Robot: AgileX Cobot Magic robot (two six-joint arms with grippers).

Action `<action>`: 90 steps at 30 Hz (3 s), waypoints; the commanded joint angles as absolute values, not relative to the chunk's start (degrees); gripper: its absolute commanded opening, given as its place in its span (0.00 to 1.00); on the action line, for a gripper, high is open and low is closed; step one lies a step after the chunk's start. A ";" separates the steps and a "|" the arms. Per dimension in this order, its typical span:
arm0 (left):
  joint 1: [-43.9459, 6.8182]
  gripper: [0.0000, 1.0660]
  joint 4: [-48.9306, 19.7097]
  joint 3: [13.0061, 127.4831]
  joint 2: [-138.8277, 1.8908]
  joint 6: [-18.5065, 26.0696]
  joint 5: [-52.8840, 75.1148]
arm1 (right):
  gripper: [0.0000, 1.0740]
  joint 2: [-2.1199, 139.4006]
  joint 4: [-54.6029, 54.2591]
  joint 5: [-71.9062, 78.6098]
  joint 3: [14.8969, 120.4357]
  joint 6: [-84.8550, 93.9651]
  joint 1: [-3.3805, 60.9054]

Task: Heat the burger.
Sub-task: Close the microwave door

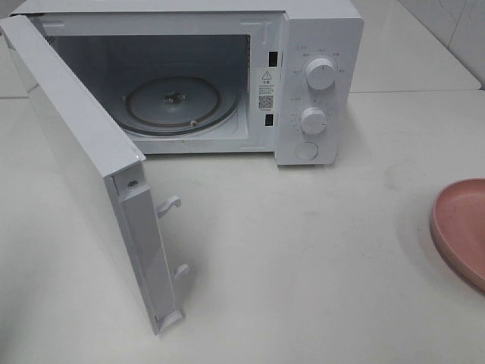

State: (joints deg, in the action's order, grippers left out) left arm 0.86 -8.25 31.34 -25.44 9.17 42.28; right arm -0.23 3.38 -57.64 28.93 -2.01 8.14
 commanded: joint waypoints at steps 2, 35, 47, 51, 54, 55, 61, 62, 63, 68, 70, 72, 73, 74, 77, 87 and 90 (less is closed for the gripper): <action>0.63 0.00 -8.82 31.11 -30.19 10.71 33.98 | 0.70 -2.01 3.50 -56.89 28.76 -1.72 7.91; 0.63 0.00 17.59 13.12 -71.96 -9.57 -44.75 | 0.70 -2.01 3.50 -56.89 28.76 -1.78 7.91; -5.44 0.00 20.63 17.88 -85.89 -10.26 -54.14 | 0.70 -2.01 3.50 -56.89 28.76 -1.78 7.91; -8.71 0.00 17.19 19.54 -87.83 -9.91 -54.26 | 0.70 -2.01 3.50 -56.89 28.76 -1.78 7.91; -12.20 0.00 13.69 21.54 -89.55 -8.19 -54.20 | 0.70 -2.01 3.50 -56.89 28.76 -1.78 7.91; -13.52 0.00 12.26 22.29 -90.01 -7.22 -54.14 | 0.70 -2.01 3.50 -56.89 28.76 -1.78 7.91; -21.94 0.00 0.00 27.73 -93.39 -1.26 -53.06 | 0.70 -2.01 3.50 -56.89 28.76 -1.78 7.91; -21.94 0.00 0.00 27.73 -93.39 -1.26 -53.06 | 0.70 -2.01 3.50 -56.89 28.76 -1.78 7.91; -24.24 0.00 -3.04 29.16 -94.31 1.20 -53.06 | 0.70 -2.01 3.50 -56.89 28.76 -1.78 7.91; -28.07 0.00 -9.57 32.83 -96.72 4.41 -52.31 | 0.70 -2.01 3.50 -56.89 28.76 -1.78 7.91; -29.39 0.00 -12.03 34.89 -97.98 5.44 -50.42 | 0.70 -2.01 3.50 -56.89 28.76 -1.78 7.91; -31.28 0.00 -14.95 38.45 -99.92 6.99 -48.19 | 0.70 -2.01 3.50 -56.89 28.76 -1.78 7.91; -31.28 0.00 -14.95 38.45 -99.92 6.99 -48.19 | 0.70 -2.01 3.50 -56.89 28.76 -1.78 7.91; -32.26 0.00 -16.79 41.08 -101.13 8.37 -47.04 | 0.70 -2.01 3.50 -56.89 28.76 -1.78 7.91; -33.52 0.00 -19.71 44.98 -103.30 10.14 -45.15 | 0.70 -2.01 3.50 -56.89 28.76 -1.78 7.91; -35.07 0.00 -22.57 55.69 -109.15 10.77 -39.48 | 0.70 -2.01 3.50 -56.95 28.76 -1.78 7.91; -35.07 0.00 -25.55 57.93 -110.35 11.52 -39.36 | 0.70 -2.01 3.50 -56.95 28.76 -1.78 7.91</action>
